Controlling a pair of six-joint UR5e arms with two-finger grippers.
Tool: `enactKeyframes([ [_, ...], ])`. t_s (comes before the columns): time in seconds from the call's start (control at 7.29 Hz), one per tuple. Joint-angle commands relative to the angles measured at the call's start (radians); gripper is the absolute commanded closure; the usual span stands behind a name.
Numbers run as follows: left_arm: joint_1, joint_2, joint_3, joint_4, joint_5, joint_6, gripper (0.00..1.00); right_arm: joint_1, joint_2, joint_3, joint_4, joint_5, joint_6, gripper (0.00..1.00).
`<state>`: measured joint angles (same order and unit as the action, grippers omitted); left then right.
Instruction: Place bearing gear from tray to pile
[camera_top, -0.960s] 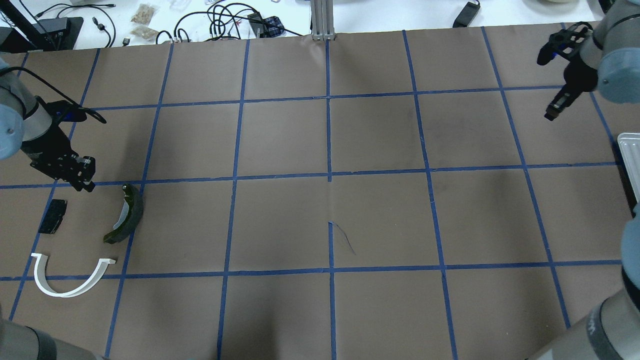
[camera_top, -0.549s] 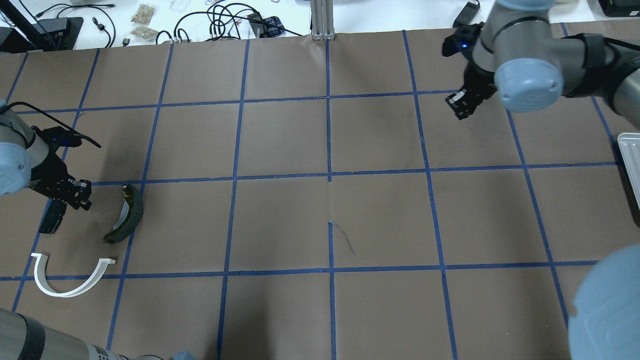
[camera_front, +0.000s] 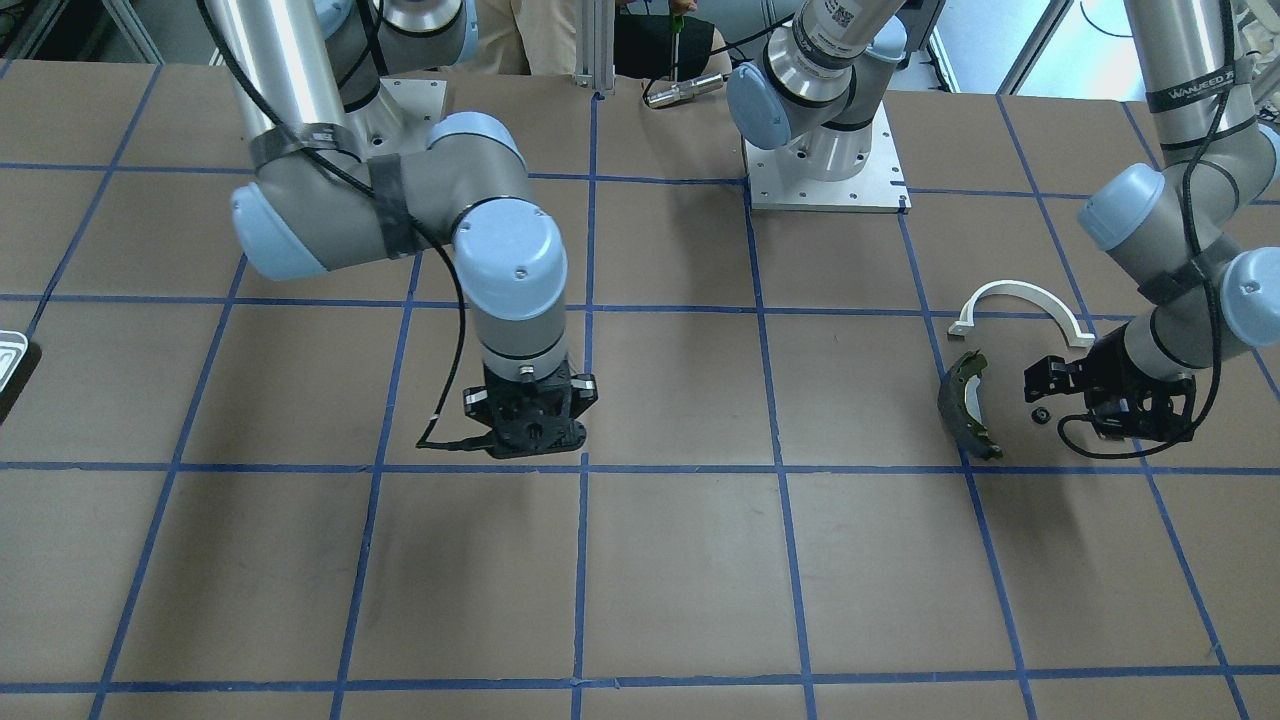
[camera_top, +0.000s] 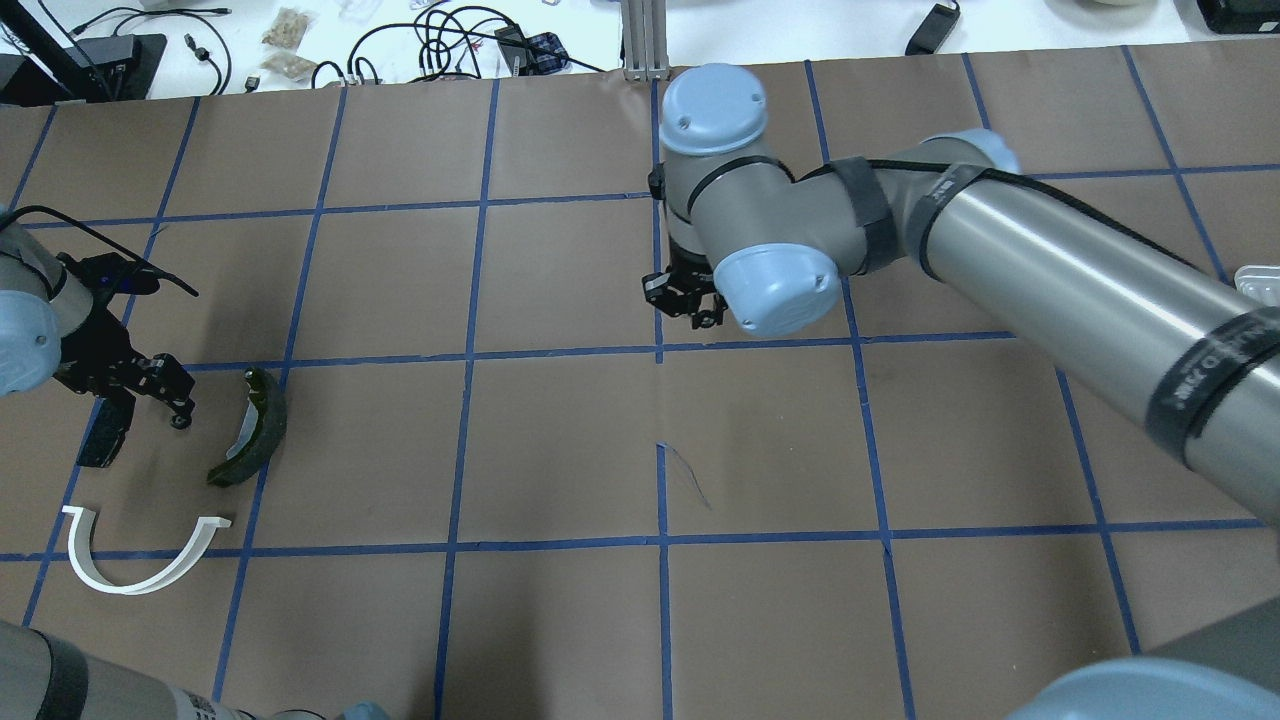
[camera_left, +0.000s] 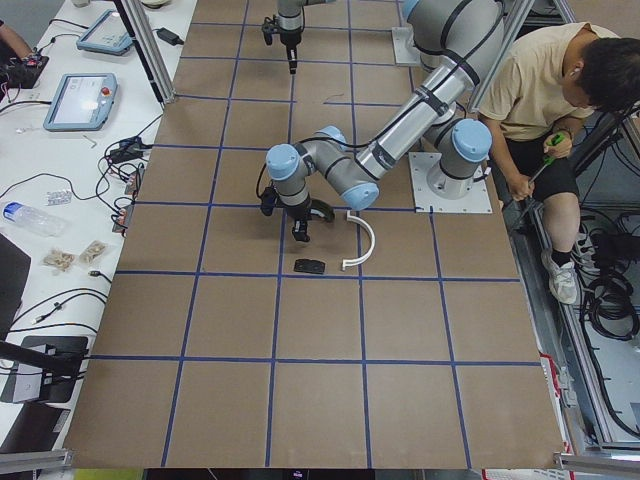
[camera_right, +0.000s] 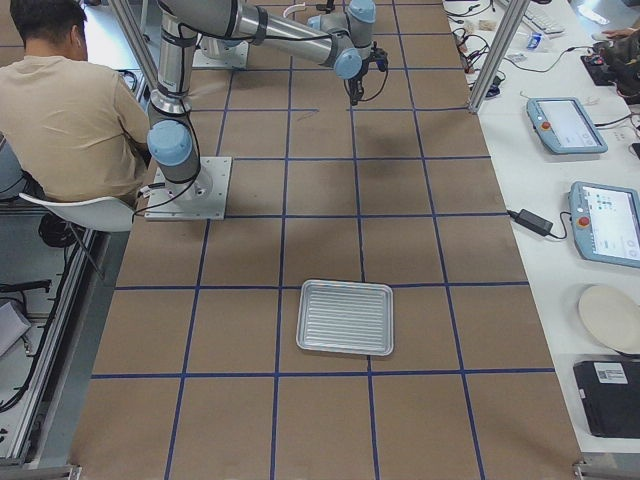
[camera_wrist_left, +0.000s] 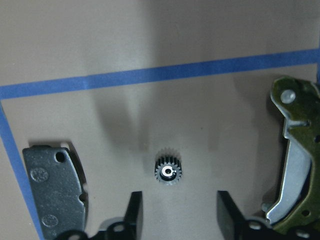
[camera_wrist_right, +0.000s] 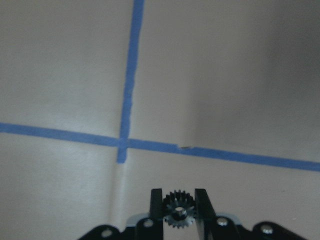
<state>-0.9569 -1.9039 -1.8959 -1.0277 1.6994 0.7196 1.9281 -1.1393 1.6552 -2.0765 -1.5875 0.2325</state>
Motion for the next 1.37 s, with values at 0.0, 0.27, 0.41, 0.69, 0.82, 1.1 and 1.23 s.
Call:
enactKeyframes([
  [0.0, -0.022, 0.02, 0.032, -0.009, -0.006, -0.003, 0.0, 0.068, 0.041, 0.002, -0.02, 0.076, 0.155, 1.0],
  [0.27, -0.101, 0.042, 0.175, -0.201, -0.023, -0.032, 0.0, 0.101, 0.064, 0.011, -0.043, 0.121, 0.237, 1.0],
  [0.41, -0.139, 0.061, 0.242, -0.313, -0.024, -0.084, 0.0, 0.101, 0.076, 0.029, -0.051, 0.121, 0.235, 0.9],
  [0.69, -0.225, 0.141, 0.357, -0.563, -0.096, -0.284, 0.0, 0.076, 0.066, 0.025, -0.141, 0.101, 0.216, 0.0],
  [0.82, -0.297, 0.182, 0.398, -0.607, -0.101, -0.401, 0.0, 0.015, 0.031, -0.009, -0.116, 0.104, 0.205, 0.0],
  [1.1, -0.498, 0.268, 0.408, -0.627, -0.106, -0.649, 0.0, -0.159, -0.084, -0.105, 0.118, 0.104, 0.008, 0.0],
  [1.23, -0.579, 0.287, 0.402, -0.62, -0.101, -0.725, 0.0, -0.241, -0.129, -0.153, 0.209, 0.104, -0.075, 0.0],
])
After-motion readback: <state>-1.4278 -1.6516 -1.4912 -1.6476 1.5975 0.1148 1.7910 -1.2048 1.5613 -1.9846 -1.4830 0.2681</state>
